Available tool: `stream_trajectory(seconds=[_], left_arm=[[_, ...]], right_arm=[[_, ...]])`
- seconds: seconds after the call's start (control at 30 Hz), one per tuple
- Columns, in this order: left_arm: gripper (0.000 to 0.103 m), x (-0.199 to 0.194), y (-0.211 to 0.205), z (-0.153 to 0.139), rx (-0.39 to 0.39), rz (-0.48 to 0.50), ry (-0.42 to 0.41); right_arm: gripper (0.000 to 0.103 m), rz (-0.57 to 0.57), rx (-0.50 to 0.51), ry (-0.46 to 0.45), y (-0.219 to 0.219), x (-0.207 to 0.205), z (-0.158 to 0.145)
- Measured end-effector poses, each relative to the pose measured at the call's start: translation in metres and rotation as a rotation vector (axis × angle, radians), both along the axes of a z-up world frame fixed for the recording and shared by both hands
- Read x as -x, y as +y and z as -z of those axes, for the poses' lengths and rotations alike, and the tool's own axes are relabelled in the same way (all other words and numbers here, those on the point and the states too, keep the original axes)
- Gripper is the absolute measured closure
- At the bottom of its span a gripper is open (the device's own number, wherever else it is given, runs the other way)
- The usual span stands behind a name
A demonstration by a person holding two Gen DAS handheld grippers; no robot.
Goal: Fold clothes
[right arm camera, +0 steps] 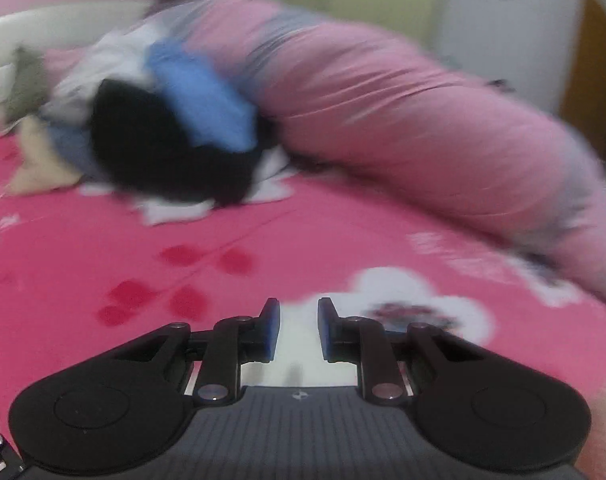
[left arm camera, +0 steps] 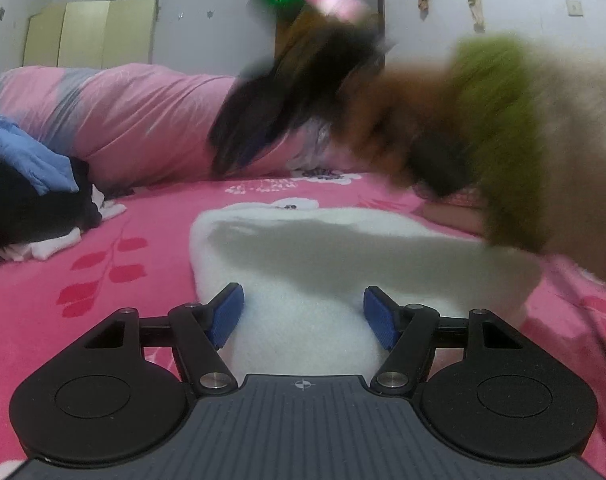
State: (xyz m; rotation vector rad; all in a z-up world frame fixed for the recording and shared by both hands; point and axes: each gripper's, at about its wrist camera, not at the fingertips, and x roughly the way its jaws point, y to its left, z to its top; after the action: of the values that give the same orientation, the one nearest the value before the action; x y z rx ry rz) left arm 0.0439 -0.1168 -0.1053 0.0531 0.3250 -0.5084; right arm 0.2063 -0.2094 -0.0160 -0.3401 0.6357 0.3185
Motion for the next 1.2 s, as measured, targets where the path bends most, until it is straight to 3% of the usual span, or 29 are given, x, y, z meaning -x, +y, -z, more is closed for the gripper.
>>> stream_trajectory(seconds=[0.27,0.5,0.67,0.83,0.97,1.03,1.07,1.13,1.2], left_arm=[[0.033,-0.001,0.001,0.004,0.002,0.009,0.004],[0.033,-0.003,0.0,0.005,-0.009,0.007,0.018],[0.032,-0.001,0.0,0.003,-0.015,0.008,0.007],[0.036,0.0,0.017,-0.013,0.047,0.011,0.031],[0.037,0.01,0.019,-0.036,0.04,0.022,-0.07],[0.048,0.002,0.009,-0.04,-0.005,0.037,-0.057],[0.05,-0.006,0.002,-0.038,-0.051,0.043,-0.011],[0.05,-0.019,-0.006,-0.027,-0.104,0.059,0.073],[0.049,-0.027,-0.011,-0.018,-0.124,0.068,0.134]], right_arm=[[0.083,-0.035,0.08,0.143,0.02,-0.035,0.052],[0.081,-0.024,0.014,0.164,0.027,-0.074,0.1],[0.081,0.01,-0.061,0.161,0.017,-0.07,0.087],[0.08,0.096,-0.145,0.056,-0.023,-0.006,0.027],[0.08,0.144,-0.194,0.008,-0.056,0.053,-0.006],[0.08,0.143,-0.194,0.013,-0.064,0.084,-0.004],[0.08,0.155,-0.182,0.032,-0.067,0.092,0.002],[0.081,0.211,-0.132,0.139,-0.068,0.097,0.039],[0.081,0.226,-0.149,0.124,-0.069,0.098,0.049]])
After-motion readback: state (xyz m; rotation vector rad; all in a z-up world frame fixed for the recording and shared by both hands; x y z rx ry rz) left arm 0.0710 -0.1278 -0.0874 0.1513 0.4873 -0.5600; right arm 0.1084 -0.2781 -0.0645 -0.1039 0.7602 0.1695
